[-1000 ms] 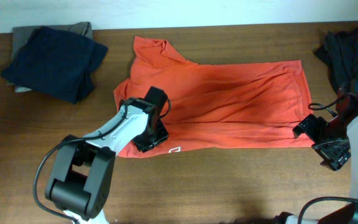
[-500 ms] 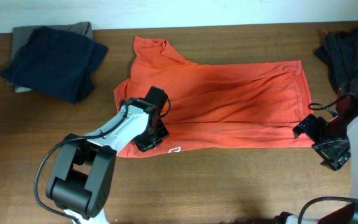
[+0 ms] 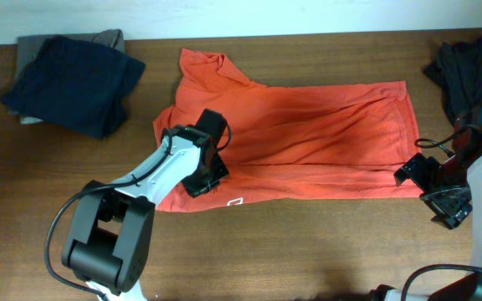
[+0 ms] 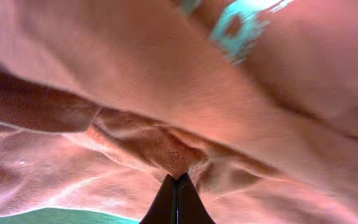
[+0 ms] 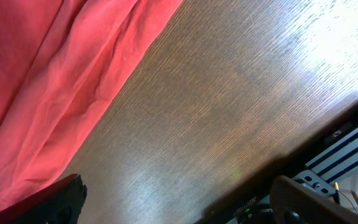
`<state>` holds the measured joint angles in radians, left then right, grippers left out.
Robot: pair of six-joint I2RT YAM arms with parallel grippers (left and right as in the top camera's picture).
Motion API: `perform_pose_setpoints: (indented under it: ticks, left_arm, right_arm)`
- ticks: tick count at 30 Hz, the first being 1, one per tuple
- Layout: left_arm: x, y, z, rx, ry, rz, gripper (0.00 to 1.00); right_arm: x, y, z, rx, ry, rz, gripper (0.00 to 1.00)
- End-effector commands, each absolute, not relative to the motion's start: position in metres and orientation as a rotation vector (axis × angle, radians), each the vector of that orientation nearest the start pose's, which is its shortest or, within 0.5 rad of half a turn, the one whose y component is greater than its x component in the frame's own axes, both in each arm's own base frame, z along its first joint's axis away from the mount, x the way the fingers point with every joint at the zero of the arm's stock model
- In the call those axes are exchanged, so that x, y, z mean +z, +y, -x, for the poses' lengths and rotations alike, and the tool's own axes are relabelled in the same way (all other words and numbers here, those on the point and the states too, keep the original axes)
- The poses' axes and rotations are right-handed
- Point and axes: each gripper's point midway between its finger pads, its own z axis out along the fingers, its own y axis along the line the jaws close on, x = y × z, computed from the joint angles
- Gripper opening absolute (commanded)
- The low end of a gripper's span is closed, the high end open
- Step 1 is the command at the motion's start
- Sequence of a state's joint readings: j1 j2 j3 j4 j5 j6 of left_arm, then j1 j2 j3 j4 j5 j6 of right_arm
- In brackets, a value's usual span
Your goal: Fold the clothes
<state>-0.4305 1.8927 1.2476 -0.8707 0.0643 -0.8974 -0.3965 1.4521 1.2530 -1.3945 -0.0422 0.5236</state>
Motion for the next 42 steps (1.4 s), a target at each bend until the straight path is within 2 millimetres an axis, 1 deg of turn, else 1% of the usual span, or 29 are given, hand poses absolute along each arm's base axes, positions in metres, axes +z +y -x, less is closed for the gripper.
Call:
perform_pose_setpoints:
  ticks: [1, 6, 12, 16, 20, 25, 29, 32, 36, 42]
  left_arm:
    - [0.026, -0.162, -0.324, -0.156, 3.025, 0.679, 0.01]
    - [0.029, -0.168, -0.34, -0.21, 2.966, 0.664, 0.01]
    - [0.031, -0.168, -0.352, -0.209, 2.91, 0.655, 0.01]
    - [0.033, -0.168, -0.365, -0.215, 2.853, 0.647, 0.01]
    - [0.036, -0.17, -0.373, -0.231, 2.818, 0.641, 0.01]
    - [0.04, -0.177, -0.385, -0.275, 2.77, 0.626, 0.01]
    - [0.046, -0.189, -0.397, -0.329, 2.718, 0.56, 0.01]
    - [0.05, -0.196, -0.403, -0.338, 2.688, 0.517, 0.01]
    - [0.051, -0.193, -0.405, -0.291, 2.661, 0.508, 0.01]
    - [0.052, -0.184, -0.411, -0.222, 2.624, 0.52, 0.02]
  right_arm:
    - [0.139, -0.086, -0.217, 0.032, 2.834, -1.405, 0.99]
    - [0.139, -0.087, -0.221, 0.034, 2.822, -1.4, 0.99]
    - [0.139, -0.088, -0.222, 0.035, 2.818, -1.399, 0.99]
    - [0.138, -0.088, -0.223, 0.035, 2.812, -1.4, 0.99]
    - [0.131, -0.088, -0.221, 0.035, 2.818, -1.404, 0.99]
    - [0.116, -0.085, -0.216, 0.033, 2.831, -1.426, 0.99]
    - [0.108, -0.085, -0.216, 0.033, 2.832, -1.427, 0.99]
    - [0.107, -0.085, -0.216, 0.034, 2.829, -1.431, 0.99]
    - [0.107, -0.085, -0.216, 0.034, 2.83, -1.43, 0.99]
    - [0.107, -0.085, -0.216, 0.034, 2.83, -1.43, 0.99]
